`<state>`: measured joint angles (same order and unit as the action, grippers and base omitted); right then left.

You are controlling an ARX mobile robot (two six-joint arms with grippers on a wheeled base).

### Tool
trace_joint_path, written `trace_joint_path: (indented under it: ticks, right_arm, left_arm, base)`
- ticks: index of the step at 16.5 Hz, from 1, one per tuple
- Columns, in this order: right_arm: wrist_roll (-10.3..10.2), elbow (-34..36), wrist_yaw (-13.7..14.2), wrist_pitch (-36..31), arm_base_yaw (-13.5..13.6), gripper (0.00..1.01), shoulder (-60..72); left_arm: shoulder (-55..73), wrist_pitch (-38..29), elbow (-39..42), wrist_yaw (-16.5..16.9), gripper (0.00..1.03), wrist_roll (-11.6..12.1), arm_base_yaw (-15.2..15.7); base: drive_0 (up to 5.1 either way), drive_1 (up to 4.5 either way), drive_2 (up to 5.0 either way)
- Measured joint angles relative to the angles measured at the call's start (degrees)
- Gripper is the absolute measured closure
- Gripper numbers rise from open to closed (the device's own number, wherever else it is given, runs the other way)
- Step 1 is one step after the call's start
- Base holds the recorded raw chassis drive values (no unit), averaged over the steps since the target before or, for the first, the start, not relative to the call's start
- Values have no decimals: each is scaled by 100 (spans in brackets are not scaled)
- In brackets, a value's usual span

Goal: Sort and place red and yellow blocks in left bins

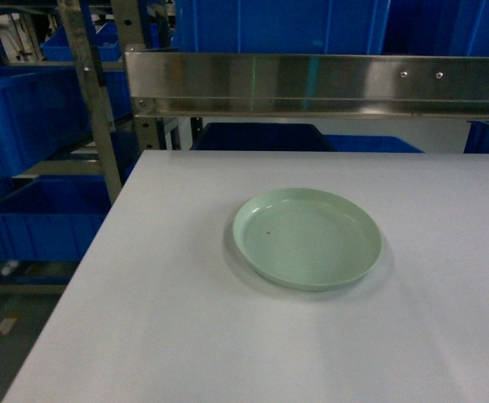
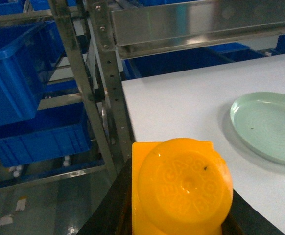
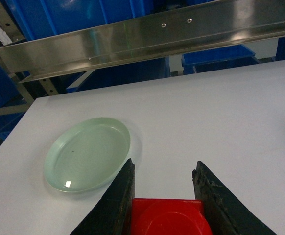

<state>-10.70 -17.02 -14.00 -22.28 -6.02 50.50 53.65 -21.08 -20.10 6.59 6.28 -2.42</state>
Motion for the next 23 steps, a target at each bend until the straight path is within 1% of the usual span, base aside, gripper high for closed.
trace_joint_path:
  ticks: [23]
  right_arm:
    - [-2, -4, -4, 9, 0, 72, -2]
  left_arm:
    - [0, 0, -2, 2, 76, 0, 4]
  base:
    - [-502, 244, 244]
